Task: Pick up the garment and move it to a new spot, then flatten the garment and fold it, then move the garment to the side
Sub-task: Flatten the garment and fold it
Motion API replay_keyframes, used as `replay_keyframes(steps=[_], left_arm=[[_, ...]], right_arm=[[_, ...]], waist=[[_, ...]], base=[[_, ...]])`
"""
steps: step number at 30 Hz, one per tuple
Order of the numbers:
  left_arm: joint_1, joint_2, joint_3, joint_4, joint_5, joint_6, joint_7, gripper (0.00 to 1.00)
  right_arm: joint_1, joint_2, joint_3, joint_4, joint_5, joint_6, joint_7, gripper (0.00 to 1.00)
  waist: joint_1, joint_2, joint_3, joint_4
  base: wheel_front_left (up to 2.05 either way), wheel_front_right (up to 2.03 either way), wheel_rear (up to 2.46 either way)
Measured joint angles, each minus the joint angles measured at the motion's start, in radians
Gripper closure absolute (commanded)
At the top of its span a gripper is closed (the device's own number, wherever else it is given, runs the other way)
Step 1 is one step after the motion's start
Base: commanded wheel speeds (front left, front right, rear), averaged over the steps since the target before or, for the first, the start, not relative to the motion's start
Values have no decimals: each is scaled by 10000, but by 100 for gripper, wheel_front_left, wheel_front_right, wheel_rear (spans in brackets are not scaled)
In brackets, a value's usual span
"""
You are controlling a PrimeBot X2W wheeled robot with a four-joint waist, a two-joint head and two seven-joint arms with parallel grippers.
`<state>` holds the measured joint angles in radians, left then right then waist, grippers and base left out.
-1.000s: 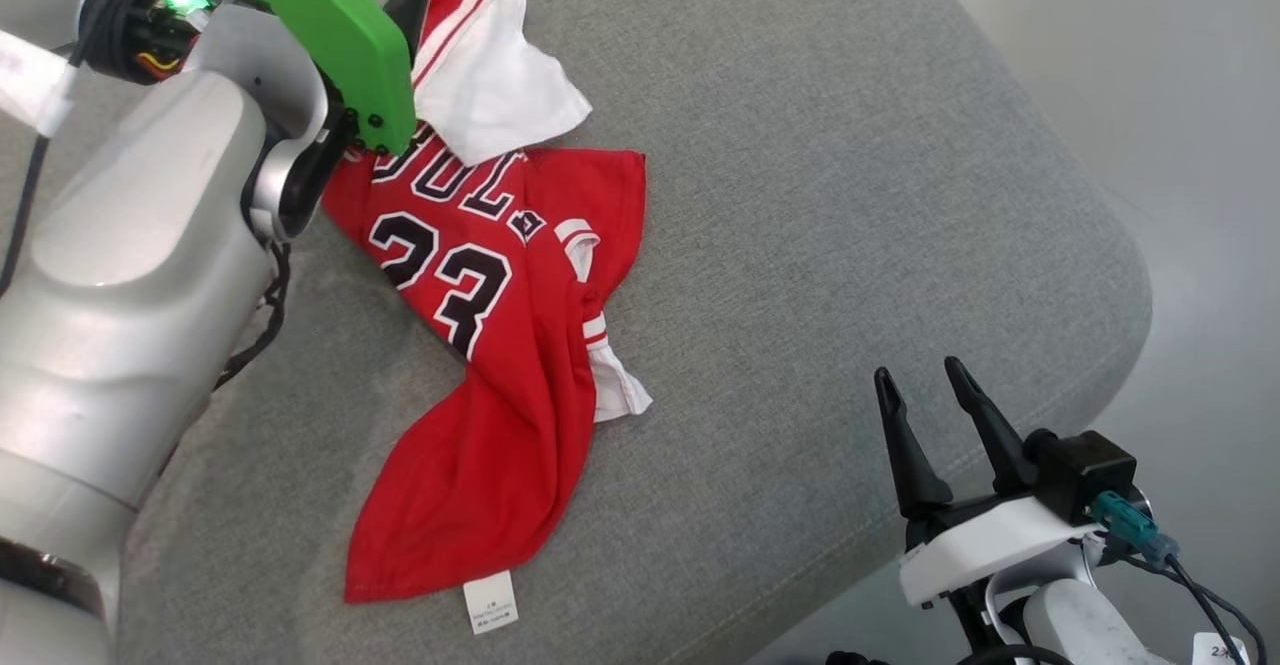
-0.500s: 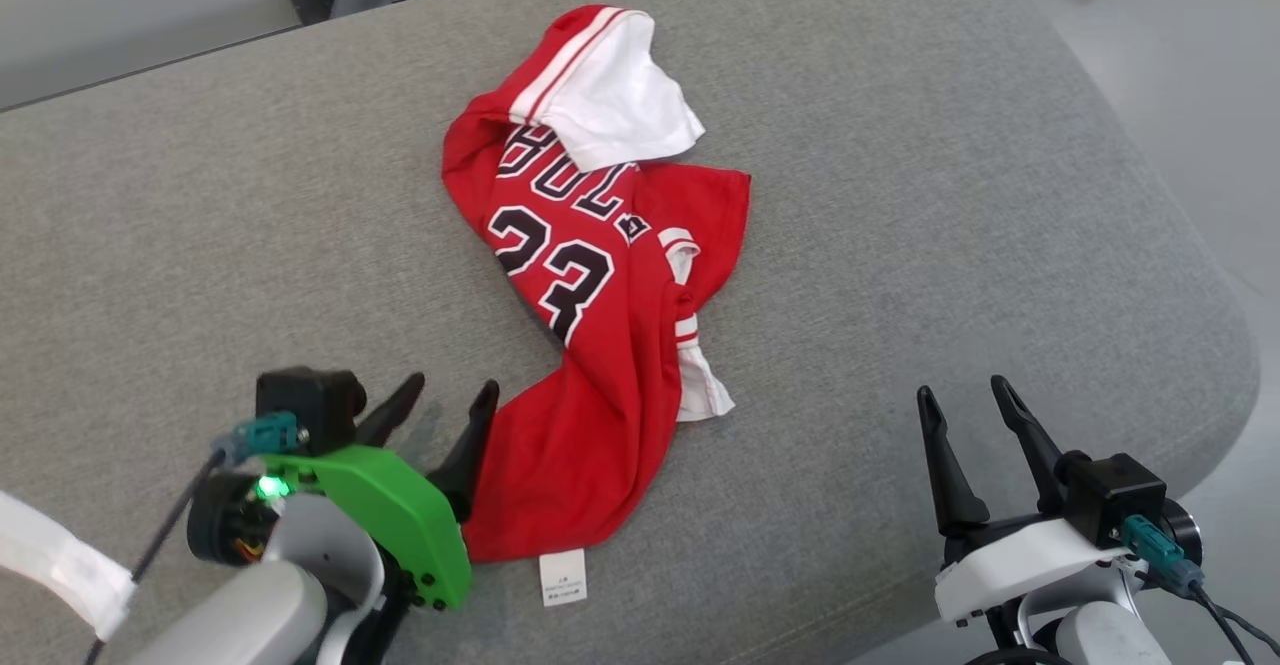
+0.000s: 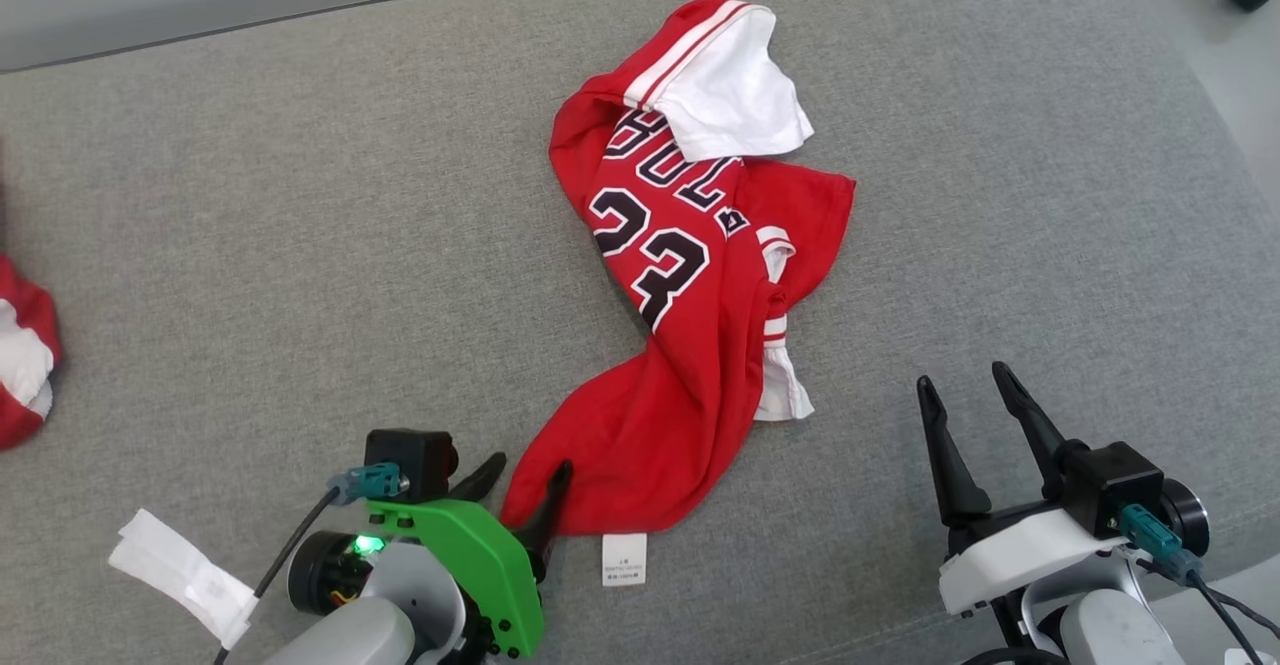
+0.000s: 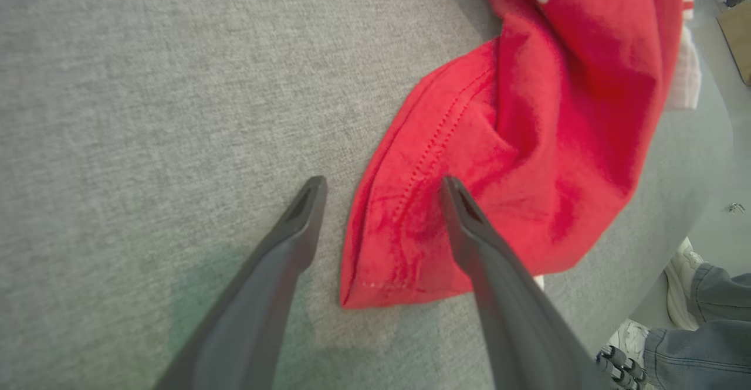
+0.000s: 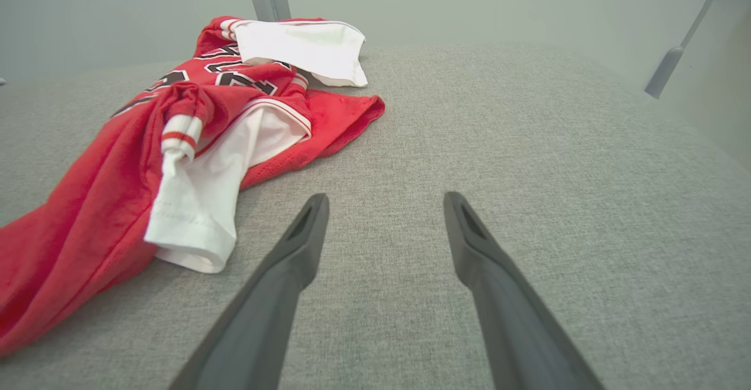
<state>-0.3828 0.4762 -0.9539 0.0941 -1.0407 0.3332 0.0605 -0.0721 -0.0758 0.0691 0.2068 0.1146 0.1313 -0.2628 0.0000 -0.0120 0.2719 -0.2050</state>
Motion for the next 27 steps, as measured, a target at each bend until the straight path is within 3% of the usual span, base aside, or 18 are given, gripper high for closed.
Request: replay_keyframes(steps=[7, 8, 9, 12, 14, 16, 21, 24, 25, 26, 27], left_arm=[[-101, -422, -192, 848, -113, -464, 50, 0], [-108, -481, -192, 955, -150, -525, 48, 64], [-110, -525, -171, 1032, -182, -621, 17, 100], [-108, -587, -207, 1258, -240, -909, -23, 100], [-42, -644, -25, 1327, -240, -800, -493, 100], [256, -545, 387, 1093, -334, -430, -995, 100], [1368, 748, 1413, 163, -332, 986, -1969, 100], [2005, 1116, 1530, -499, -462, 1302, -2042, 100], [2066, 1179, 1467, -652, -418, 1436, -2029, 72], [2097, 1258, 1419, -786, -313, 1576, -2017, 0], [2119, 1348, 1425, -945, -263, 1770, -2021, 0]], right_arm=[[27, -27, 17, 2, 2, 0, 0, 0], [38, -27, 17, 8, 2, 0, 0, 0], [46, -27, 15, 12, 2, 0, 0, 0], [62, -23, -6, 15, 2, 0, 0, 0], [85, -15, -38, 15, 0, 0, 0, 0], [121, -10, -48, 12, -15, 0, -2, 0], [285, 8, -153, 0, -31, 0, 0, 0], [309, 10, -140, 19, -33, 0, 0, 0], [308, 12, -105, 36, -38, 0, 0, 0], [306, 10, -61, 61, -38, 0, 0, 0], [292, 12, -2, 71, -38, 0, 0, 0]], waist=[[0, 0, 24, 29], [0, 0, 22, 20], [0, 0, 18, 10], [0, 0, -17, 0], [0, 0, -60, 41], [0, 0, -110, 55], [0, 0, -225, 136], [0, 0, -274, 226], [0, 0, -294, 244], [0, 0, -314, 244], [0, 0, -326, 224]], base=[[0, 0, 0], [0, 0, 0], [0, 0, 0], [0, 0, 0], [0, 0, 0], [0, 0, 0], [0, 0, 0], [0, 0, 0], [0, 0, 0], [0, 0, 0], [0, 0, 0]])
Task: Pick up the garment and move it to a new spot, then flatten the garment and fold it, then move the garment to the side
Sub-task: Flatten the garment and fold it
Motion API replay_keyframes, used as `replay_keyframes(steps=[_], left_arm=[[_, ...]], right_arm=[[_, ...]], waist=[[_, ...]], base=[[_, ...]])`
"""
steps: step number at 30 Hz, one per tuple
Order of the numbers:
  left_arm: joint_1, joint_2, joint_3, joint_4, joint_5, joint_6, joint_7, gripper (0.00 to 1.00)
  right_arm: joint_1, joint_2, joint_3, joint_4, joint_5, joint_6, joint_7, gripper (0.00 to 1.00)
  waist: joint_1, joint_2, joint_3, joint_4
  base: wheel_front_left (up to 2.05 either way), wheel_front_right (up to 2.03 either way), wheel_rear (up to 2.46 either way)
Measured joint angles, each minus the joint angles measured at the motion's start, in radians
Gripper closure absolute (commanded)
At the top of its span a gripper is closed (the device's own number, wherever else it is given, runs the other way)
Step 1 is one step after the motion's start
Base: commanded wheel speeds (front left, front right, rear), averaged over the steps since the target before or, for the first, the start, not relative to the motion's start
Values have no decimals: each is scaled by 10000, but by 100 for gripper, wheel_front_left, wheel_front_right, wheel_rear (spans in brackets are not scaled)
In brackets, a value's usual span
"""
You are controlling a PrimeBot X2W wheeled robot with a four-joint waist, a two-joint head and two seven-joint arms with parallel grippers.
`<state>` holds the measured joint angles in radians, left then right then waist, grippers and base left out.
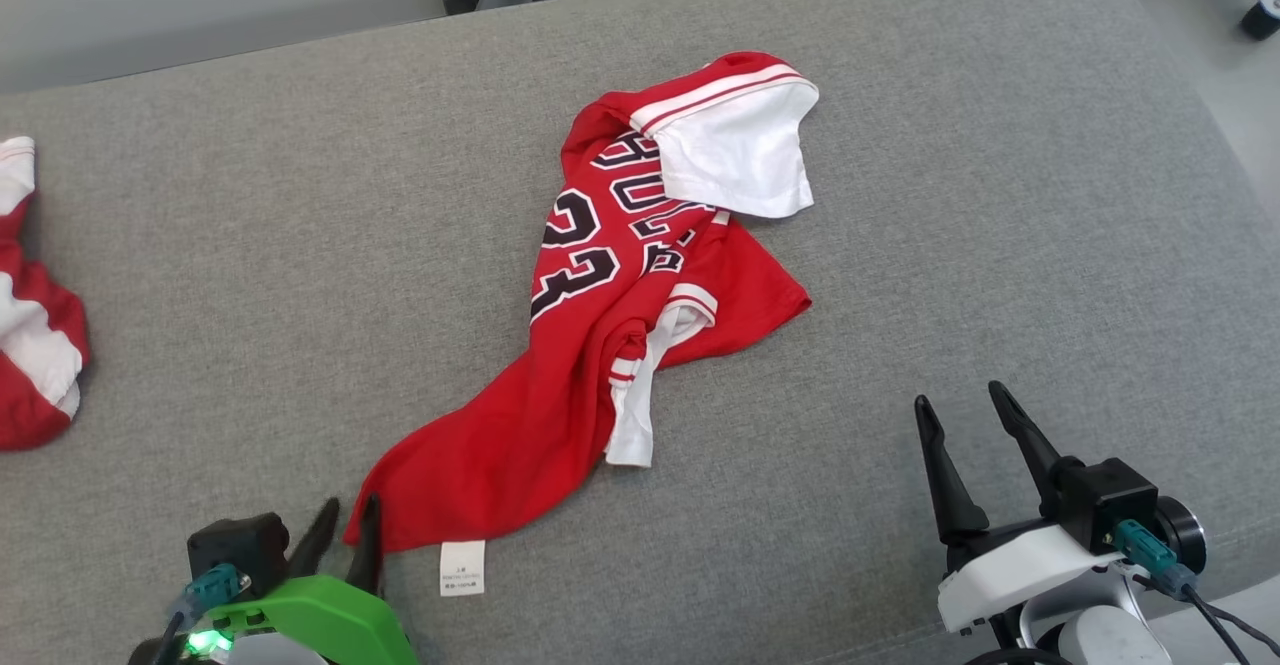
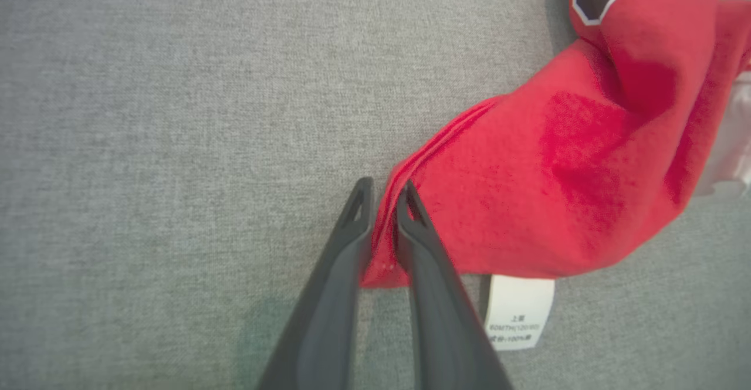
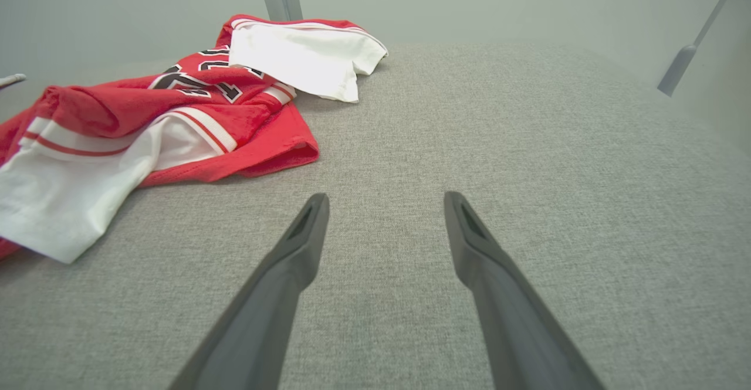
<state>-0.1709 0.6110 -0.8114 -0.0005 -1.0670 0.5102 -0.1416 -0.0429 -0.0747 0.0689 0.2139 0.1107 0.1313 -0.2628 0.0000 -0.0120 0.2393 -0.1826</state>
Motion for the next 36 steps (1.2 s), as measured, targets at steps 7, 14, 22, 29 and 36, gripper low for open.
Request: replay_keyframes(steps=[7, 14, 22, 29, 36], left_arm=[[-269, 543, -360, -2963, 1026, 1220, 209, 0], [-1556, -169, -1822, -2922, 1221, 244, 2000, 0], [-2197, -1106, -2163, -1049, 848, -612, 2429, 0], [-2313, -1281, -2077, -217, 784, -838, 2274, 0], [-2870, -2119, -1856, 464, 926, -1319, 1446, 100]], right_arm=[[-16, 10, 33, -17, 29, 0, 0, 0], [-2, 52, 61, 19, 79, 0, 0, 0], [-84, 159, 71, 13, 125, 0, 0, 0], [-53, 213, 4, 15, 125, 0, 0, 0], [-128, 226, 31, 15, 157, 0, 0, 0]], waist=[[0, 0, -45, -334], [0, 0, 76, -608], [0, 0, 198, -1063], [0, 0, 289, -1204], [0, 0, 291, -1208]], base=[[0, 0, 0], [0, 0, 0], [0, 0, 0], [0, 0, 0], [0, 0, 0]])
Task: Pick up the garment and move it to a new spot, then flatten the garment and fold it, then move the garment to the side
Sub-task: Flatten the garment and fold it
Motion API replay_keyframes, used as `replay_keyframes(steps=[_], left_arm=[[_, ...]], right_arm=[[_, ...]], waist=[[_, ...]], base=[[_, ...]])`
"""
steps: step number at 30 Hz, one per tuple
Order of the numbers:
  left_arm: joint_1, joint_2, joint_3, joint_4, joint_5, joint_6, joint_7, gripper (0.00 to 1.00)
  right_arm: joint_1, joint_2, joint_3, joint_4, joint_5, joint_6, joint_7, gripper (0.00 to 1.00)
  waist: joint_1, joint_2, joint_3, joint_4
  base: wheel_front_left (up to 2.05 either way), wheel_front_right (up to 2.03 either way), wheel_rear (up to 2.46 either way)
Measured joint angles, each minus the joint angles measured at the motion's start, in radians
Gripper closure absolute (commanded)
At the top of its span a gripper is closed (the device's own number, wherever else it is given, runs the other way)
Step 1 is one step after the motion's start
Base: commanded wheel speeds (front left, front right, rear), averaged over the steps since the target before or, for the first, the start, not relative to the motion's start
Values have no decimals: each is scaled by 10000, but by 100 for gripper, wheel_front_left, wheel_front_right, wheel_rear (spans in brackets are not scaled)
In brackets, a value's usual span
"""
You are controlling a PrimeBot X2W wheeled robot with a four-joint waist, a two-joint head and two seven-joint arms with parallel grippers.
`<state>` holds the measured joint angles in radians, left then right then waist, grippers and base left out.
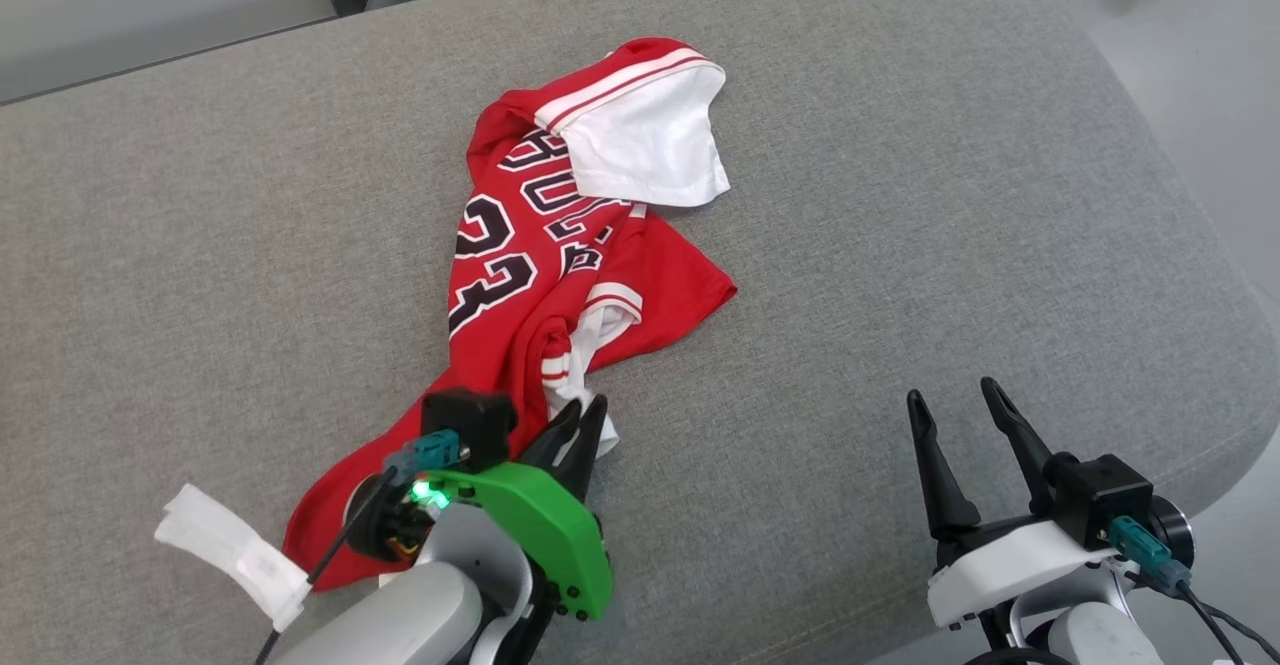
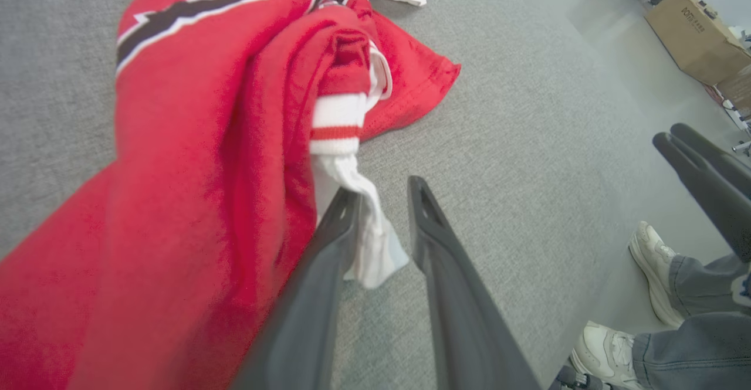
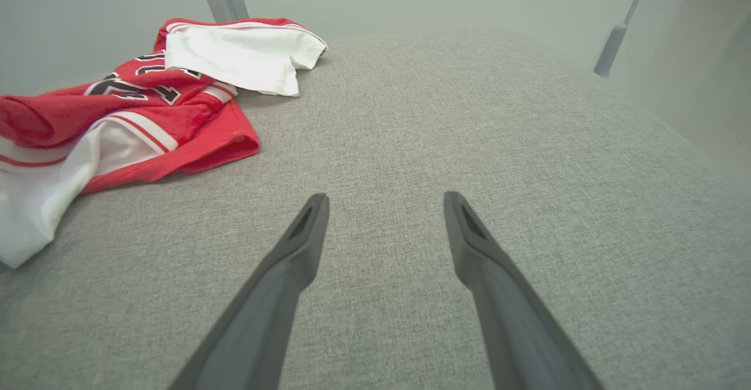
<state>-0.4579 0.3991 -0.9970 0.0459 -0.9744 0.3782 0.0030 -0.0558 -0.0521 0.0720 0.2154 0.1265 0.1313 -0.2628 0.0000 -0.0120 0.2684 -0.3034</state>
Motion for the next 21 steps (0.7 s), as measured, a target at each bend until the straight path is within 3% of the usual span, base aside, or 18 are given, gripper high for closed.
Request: replay_keyframes(steps=[4, 8, 11, 14, 18, 21], left_arm=[[-299, -1045, 531, -100, -531, -545, -554, 100], [-632, -1664, 803, -58, -761, -773, -905, 100], [-815, -2495, 1340, 121, -1112, -957, -1538, 100], [-795, -3371, 1837, 190, -2098, -1588, -2159, 100], [-271, -3488, 1413, 1344, -2892, -1760, -2412, 100], [-70, -3499, 232, 2671, -3074, -1657, -2397, 100]], right_arm=[[-48, 12, 6, 6, 0, 0, 0, 0], [-58, 10, 2, 21, -2, 0, 0, 0], [-93, 12, 15, 25, -2, 0, 0, 0], [-110, 13, 27, 29, -2, 0, 0, 0], [-154, 19, 125, 58, 0, 0, -2, 0], [-227, 21, 205, 90, 17, 0, -2, 0]], waist=[[0, 0, -28, -35], [0, 0, -34, -70], [0, 0, -25, -128], [0, 0, 1, -203], [0, 0, 47, -335], [0, 0, 93, -480]], base=[[0, 0, 0], [0, 0, 0], [0, 0, 0], [0, 0, 0], [0, 0, 0], [0, 0, 0]])
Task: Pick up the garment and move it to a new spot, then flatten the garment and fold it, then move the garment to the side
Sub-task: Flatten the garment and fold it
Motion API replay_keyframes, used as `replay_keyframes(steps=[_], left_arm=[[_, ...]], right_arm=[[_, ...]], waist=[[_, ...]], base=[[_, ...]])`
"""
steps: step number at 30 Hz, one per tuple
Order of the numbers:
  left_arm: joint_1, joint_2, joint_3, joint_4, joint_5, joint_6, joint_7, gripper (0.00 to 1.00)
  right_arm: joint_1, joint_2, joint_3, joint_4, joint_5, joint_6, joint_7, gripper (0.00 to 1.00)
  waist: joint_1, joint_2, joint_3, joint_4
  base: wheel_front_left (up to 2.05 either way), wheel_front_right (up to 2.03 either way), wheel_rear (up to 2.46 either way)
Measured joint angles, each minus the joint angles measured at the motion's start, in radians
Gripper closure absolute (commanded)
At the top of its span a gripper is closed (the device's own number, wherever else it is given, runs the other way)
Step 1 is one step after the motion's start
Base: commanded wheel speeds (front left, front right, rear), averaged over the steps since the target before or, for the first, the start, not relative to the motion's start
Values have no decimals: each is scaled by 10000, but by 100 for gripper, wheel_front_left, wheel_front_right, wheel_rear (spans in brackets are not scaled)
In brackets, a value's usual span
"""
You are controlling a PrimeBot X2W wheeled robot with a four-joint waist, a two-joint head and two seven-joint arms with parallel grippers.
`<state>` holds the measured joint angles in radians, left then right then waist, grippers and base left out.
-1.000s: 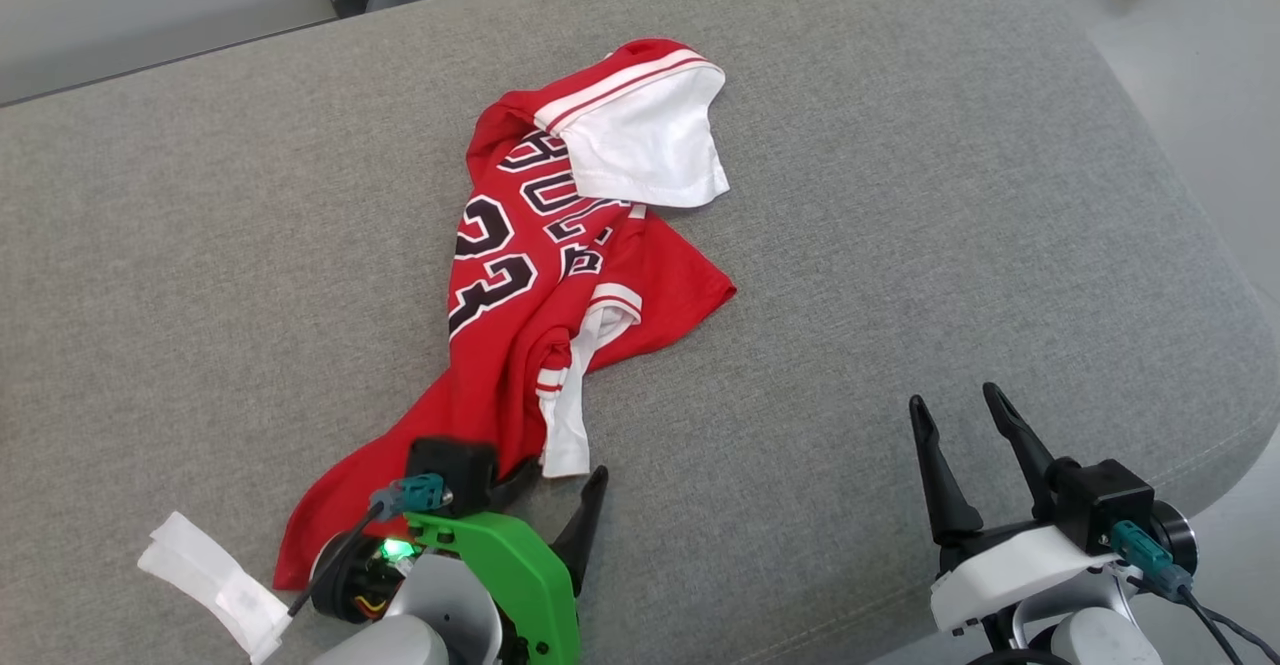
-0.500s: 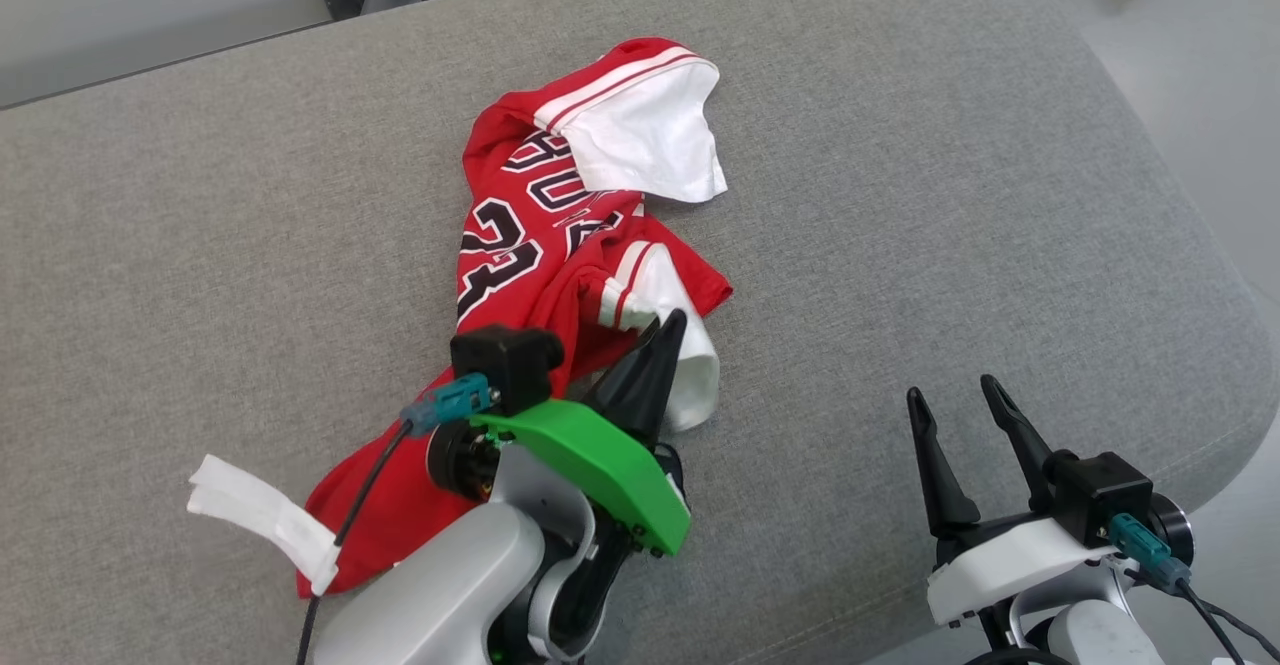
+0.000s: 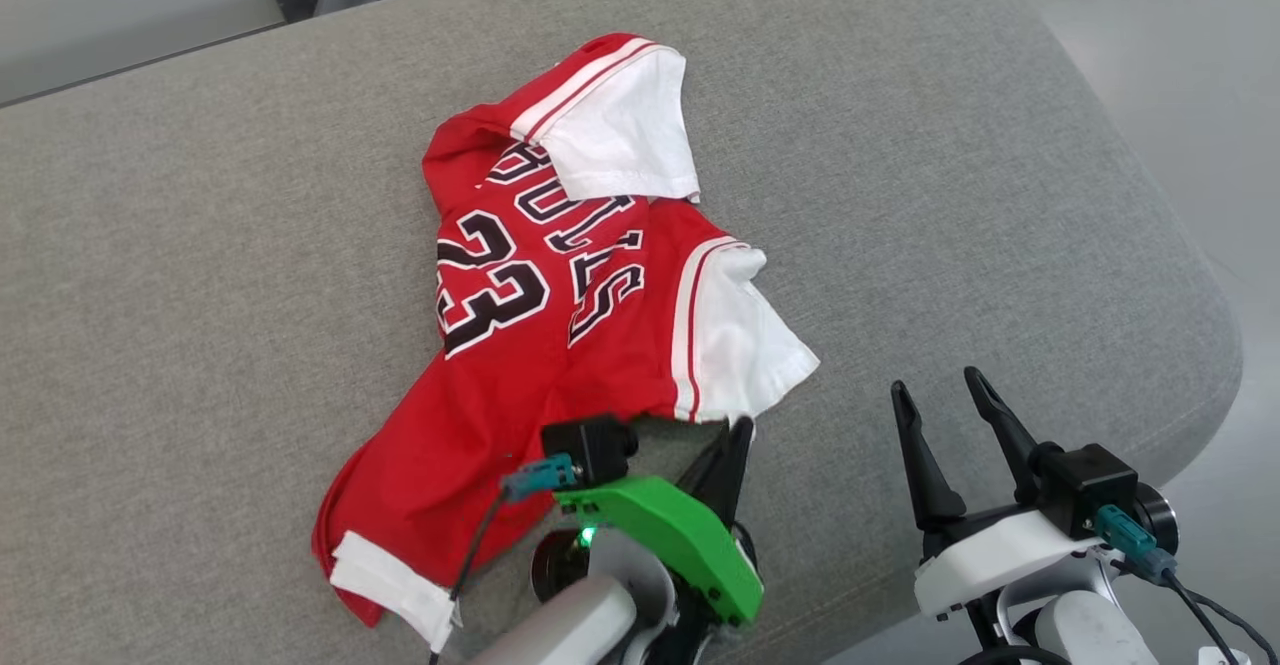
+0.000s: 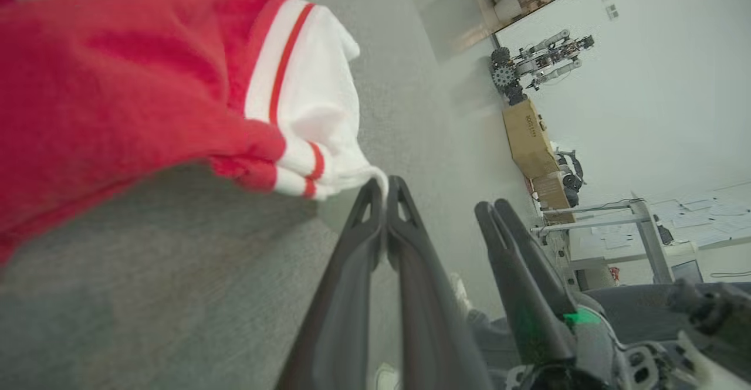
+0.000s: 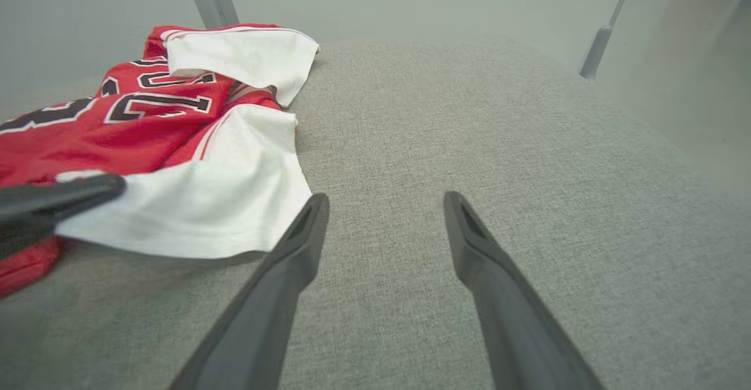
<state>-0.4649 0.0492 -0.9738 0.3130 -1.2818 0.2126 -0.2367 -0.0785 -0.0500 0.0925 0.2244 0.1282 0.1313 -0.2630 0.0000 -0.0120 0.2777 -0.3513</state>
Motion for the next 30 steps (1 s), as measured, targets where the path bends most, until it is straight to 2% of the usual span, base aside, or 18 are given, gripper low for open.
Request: replay_keyframes(steps=[2, 3, 4, 5, 8, 13, 17, 19, 22, 24, 26, 28, 30], left_arm=[[55, -8, -685, 794, -38, -6, 293, 100], [50, 15, -1026, 1080, -17, -123, 360, 70], [49, 19, -1294, 1193, -44, -265, 437, 13], [45, 15, -1473, 1170, -213, -483, 560, 0], [-4, -6, -1891, 1037, -523, -882, 740, 0], [-561, 75, -1929, 800, -295, -1047, 585, 0], [-595, 790, -1902, -240, -240, -1327, 640, 0], [-607, 1283, -1912, -982, -35, -1283, 594, 0], [-613, 2144, -1898, -2113, 610, -702, 380, 0], [-608, 2673, -1916, -2782, 1198, -50, 222, 0], [-565, 3195, -1808, -3296, 1896, 803, 23, 0], [-373, 3649, -1371, -3676, 2481, 1691, -140, 0], [136, 3983, -780, -3971, 2834, 2266, -213, 0]], right_arm=[[-32, -4, 35, 15, 17, 0, 2, 0], [-35, -2, 35, 21, 21, 0, 2, 0], [-37, 0, 29, 25, 21, 0, 0, 0], [-38, 0, 8, 23, 23, 0, 2, 0], [-35, -2, -69, 35, 21, 0, 2, 0], [120, -38, -263, 21, -33, 0, 2, 0], [178, -253, -403, -115, -104, 0, 2, 0], [266, -349, -479, -209, -171, 0, 2, 0], [369, -527, -694, -430, -221, 0, 2, 0], [417, -629, -966, -656, -263, 0, 0, 0], [559, -679, -1174, -859, -326, 0, 0, 0], [636, -729, -1392, -1051, -372, 0, 2, 0], [700, -807, -1567, -1206, -451, 0, 2, 0]], waist=[[0, 0, 29, -96], [0, 0, 42, -138], [0, 0, 55, -174], [0, 0, 70, -196], [0, 0, 57, -198], [0, 0, -62, 3], [0, 0, -232, 255], [0, 0, -339, 408], [0, 0, -518, 668], [0, 0, -626, 884], [0, 0, -734, 1124], [0, 0, -847, 1373], [0, 0, -962, 1630]], base=[[0, 0, 0], [0, 0, 0], [0, 0, 0], [0, 0, 0], [0, 0, 0], [0, 0, 0], [0, 0, 0], [0, 0, 0], [0, 0, 0], [0, 0, 0], [0, 0, 0], [0, 0, 0], [0, 0, 0]])
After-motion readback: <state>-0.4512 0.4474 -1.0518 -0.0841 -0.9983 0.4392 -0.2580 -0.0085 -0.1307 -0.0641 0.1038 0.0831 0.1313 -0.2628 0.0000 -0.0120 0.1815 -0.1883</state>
